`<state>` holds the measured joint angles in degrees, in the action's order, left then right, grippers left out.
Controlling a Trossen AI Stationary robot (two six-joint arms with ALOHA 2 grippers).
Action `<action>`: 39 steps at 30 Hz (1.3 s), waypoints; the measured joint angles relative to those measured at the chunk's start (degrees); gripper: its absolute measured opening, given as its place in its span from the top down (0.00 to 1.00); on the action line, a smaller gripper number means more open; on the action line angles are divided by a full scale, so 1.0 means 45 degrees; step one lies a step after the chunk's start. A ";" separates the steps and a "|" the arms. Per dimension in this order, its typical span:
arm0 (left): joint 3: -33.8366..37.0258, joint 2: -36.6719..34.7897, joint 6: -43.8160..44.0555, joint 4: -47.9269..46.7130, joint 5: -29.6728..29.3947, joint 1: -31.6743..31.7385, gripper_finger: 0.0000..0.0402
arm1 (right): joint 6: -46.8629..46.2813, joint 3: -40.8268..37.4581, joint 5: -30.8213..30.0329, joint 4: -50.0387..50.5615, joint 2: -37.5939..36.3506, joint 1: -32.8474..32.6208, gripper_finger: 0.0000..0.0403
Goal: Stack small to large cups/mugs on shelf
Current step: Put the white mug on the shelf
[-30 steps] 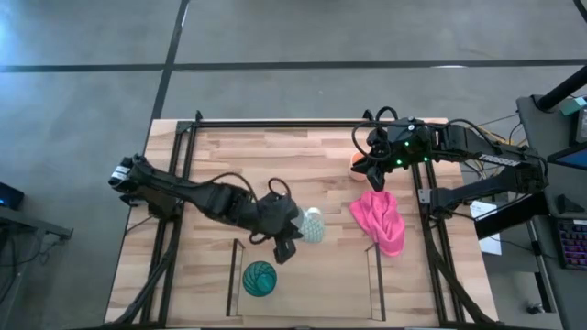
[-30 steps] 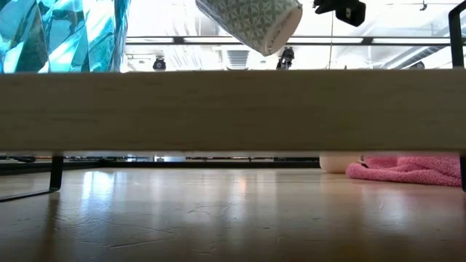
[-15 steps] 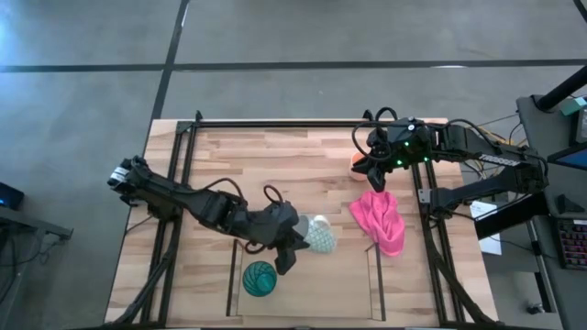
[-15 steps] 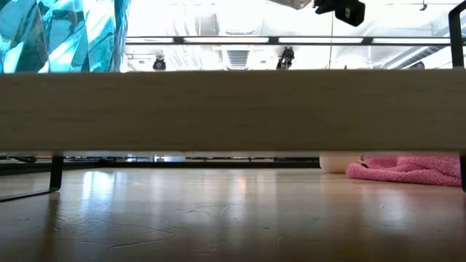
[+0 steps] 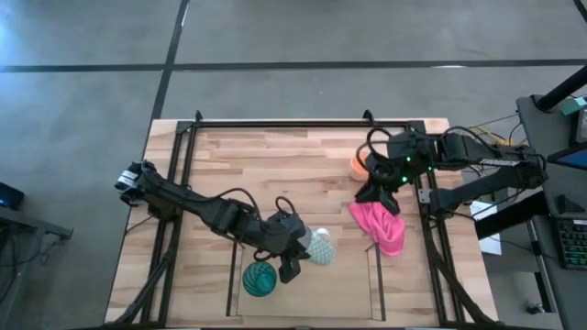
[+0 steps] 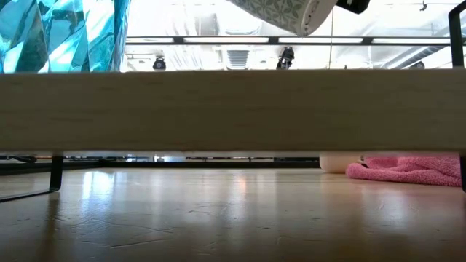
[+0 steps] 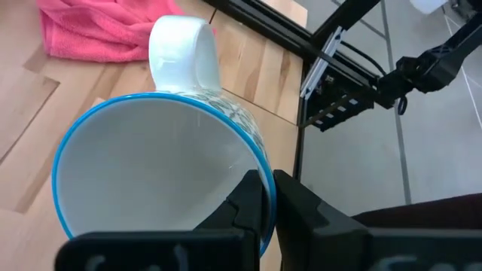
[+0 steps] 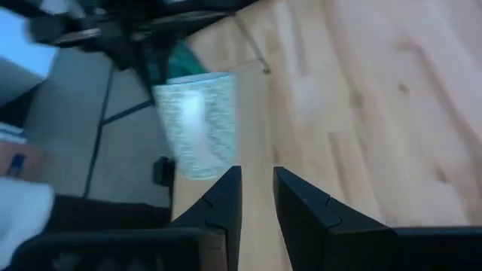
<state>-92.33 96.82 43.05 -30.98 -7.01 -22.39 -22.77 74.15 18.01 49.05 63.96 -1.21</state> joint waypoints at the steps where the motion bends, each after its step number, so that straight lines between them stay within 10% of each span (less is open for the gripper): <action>1: 0.0000 0.0000 -0.0031 0.0005 0.0000 0.0000 0.99 | -0.0043 -0.0073 0.0002 -0.0304 0.0000 -0.0258 0.82; 22: 0.0000 -0.0010 -0.1092 -0.0564 0.1056 0.0010 0.99 | -0.3061 -0.3853 -0.1018 -0.8159 0.0010 -0.2526 0.83; 39: -0.3221 0.2013 -0.1758 -0.2091 0.1127 -0.0115 0.99 | -0.2865 -0.3069 -0.2004 -0.6756 -0.0195 -0.2492 0.83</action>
<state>-106.83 105.87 35.14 -40.39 -1.93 -22.91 -35.66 60.34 8.99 18.65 63.09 -12.43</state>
